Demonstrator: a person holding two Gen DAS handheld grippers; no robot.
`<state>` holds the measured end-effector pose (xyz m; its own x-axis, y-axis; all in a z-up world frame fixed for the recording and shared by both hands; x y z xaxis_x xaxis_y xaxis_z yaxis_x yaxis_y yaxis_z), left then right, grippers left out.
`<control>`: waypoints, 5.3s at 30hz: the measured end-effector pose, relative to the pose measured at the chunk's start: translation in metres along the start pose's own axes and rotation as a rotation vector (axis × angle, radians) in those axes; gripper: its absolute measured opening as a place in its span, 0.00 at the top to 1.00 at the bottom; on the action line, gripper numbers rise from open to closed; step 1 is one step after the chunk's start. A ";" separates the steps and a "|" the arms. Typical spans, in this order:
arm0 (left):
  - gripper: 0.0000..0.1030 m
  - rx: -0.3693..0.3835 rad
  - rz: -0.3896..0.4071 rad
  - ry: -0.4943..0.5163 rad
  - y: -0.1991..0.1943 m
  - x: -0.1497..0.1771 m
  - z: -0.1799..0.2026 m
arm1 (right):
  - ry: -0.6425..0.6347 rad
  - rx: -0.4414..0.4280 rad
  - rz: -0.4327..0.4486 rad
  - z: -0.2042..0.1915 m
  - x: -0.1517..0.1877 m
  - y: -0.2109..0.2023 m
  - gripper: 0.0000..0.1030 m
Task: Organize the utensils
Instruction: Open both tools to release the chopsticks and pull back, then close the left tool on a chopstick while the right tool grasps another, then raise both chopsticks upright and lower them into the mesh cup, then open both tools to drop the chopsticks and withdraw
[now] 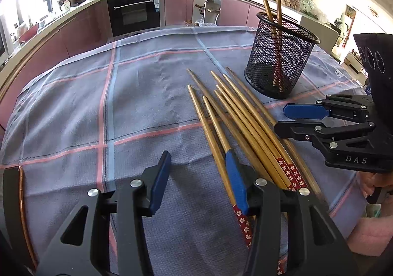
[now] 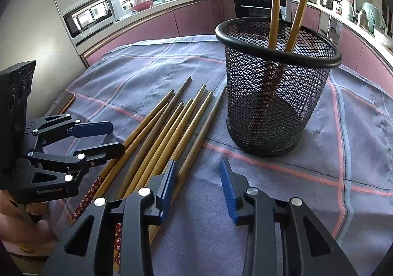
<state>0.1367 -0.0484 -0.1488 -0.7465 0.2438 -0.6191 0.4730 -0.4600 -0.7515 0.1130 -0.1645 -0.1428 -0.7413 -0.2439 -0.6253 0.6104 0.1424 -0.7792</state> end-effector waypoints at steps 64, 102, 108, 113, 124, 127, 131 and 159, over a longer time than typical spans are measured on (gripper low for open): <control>0.93 0.315 0.307 -0.022 -0.105 -0.073 0.040 | 0.203 -0.169 0.330 0.068 -0.045 -0.100 0.94; 0.93 0.305 0.254 0.124 -0.061 -0.165 0.101 | 0.160 -0.106 0.290 0.113 -0.106 -0.082 0.94; 0.93 0.292 0.177 0.102 -0.027 -0.162 0.087 | 0.160 -0.106 0.190 0.108 -0.102 -0.052 0.94; 0.93 0.291 0.173 0.082 -0.017 -0.173 0.079 | 0.182 -0.095 0.179 0.109 -0.107 -0.044 0.92; 0.77 0.250 0.239 0.067 -0.029 -0.163 0.064 | 0.194 -0.082 0.234 0.106 -0.099 -0.058 0.78; 0.77 0.226 0.283 0.053 -0.045 -0.152 0.056 | 0.183 -0.097 0.253 0.100 -0.095 -0.067 0.73; 0.69 0.183 0.332 0.056 -0.066 -0.131 0.047 | 0.134 -0.119 0.288 0.082 -0.083 -0.083 0.66; 0.62 0.073 0.045 -0.002 -0.010 0.004 0.019 | 0.028 -0.118 0.027 -0.001 0.005 -0.016 0.60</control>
<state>0.1199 -0.0595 -0.1396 -0.7263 0.2193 -0.6515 0.4712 -0.5312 -0.7041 0.0989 -0.1670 -0.1338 -0.7333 -0.2114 -0.6462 0.5947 0.2610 -0.7604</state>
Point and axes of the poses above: each gripper's, at about its wrist camera, not at the fingertips, and y roughly the way its jaws point, z to its right, x to its underside, the point moved 5 cm from there along y, roughly the way its jaws point, and after that the axes turned 14 degrees about x, right-handed, at the moved point
